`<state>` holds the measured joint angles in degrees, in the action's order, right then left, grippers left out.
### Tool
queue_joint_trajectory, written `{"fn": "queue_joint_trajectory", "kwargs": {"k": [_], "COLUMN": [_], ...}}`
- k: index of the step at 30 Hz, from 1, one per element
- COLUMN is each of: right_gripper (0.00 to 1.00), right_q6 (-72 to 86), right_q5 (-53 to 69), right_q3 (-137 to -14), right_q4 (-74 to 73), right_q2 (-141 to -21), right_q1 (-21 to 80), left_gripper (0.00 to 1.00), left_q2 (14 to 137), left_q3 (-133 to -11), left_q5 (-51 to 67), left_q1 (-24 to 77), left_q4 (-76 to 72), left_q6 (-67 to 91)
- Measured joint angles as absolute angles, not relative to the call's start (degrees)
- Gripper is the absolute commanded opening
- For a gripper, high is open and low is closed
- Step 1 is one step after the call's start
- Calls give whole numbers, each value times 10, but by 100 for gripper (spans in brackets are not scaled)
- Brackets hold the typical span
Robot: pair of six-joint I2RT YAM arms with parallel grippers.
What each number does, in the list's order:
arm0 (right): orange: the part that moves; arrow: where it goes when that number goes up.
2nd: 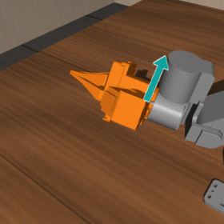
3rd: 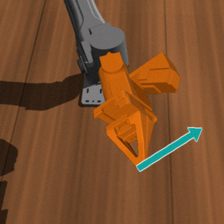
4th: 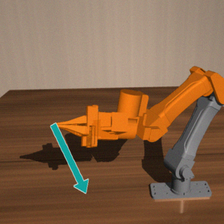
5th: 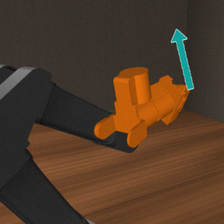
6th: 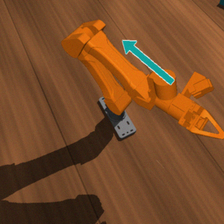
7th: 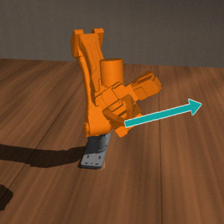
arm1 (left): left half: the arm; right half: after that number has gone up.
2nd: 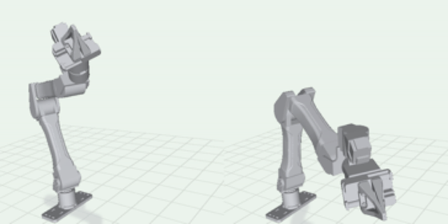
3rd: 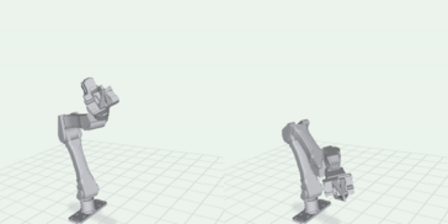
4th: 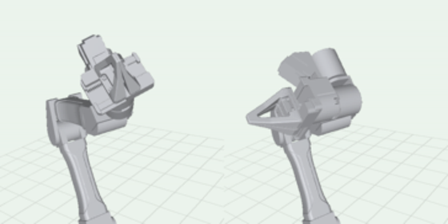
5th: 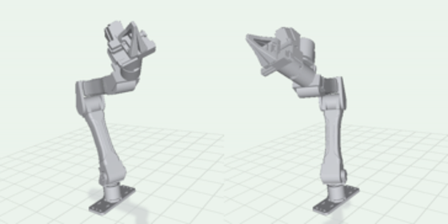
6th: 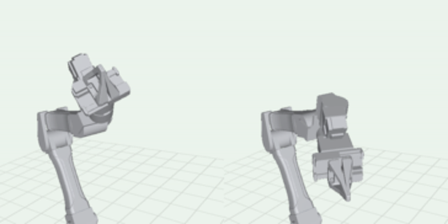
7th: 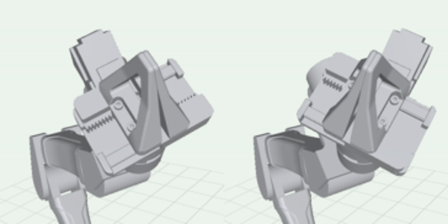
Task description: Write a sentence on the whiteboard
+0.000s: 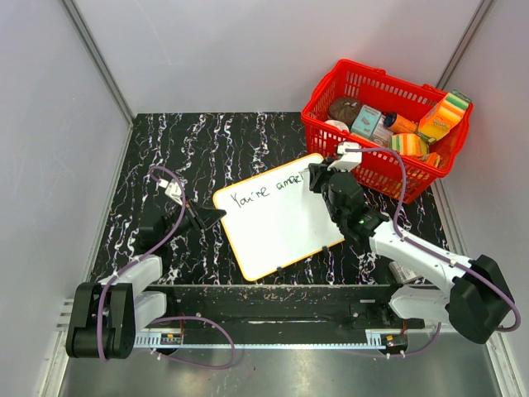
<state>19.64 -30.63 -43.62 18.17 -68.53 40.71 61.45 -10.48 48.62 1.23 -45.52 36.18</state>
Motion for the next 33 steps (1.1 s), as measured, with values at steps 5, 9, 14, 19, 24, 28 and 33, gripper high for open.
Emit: {"fn": "queue_joint_trajectory", "kwargs": {"k": [5,9,14,19,24,28,33], "right_gripper": [0,0,0,0,0,0,0], "right_q6": [197,196,188,181,180,180,180], "right_q5": [-307,-308,-311,-311,-311,-310,-309], "right_q3": [-436,-434,-434,-434,-434,-434,-434], "right_q4": [181,178,177,176,176,176,172], "right_q2": [-684,-669,-640,-639,-652,-664,-666], "right_q1": [407,407,406,402,397,394,393], "left_gripper": [0,0,0,0,0,0,0], "left_q2": [615,615,615,615,615,615,615], "left_q3": [-105,-105,-105,-105,-105,-105,-105], "left_q5": [486,486,486,486,486,486,486], "left_q1": [12,12,12,12,12,12,12], "left_q4": [-455,-455,-456,-456,-456,-456,-456], "left_q6": [362,362,362,362,362,362,362]}}
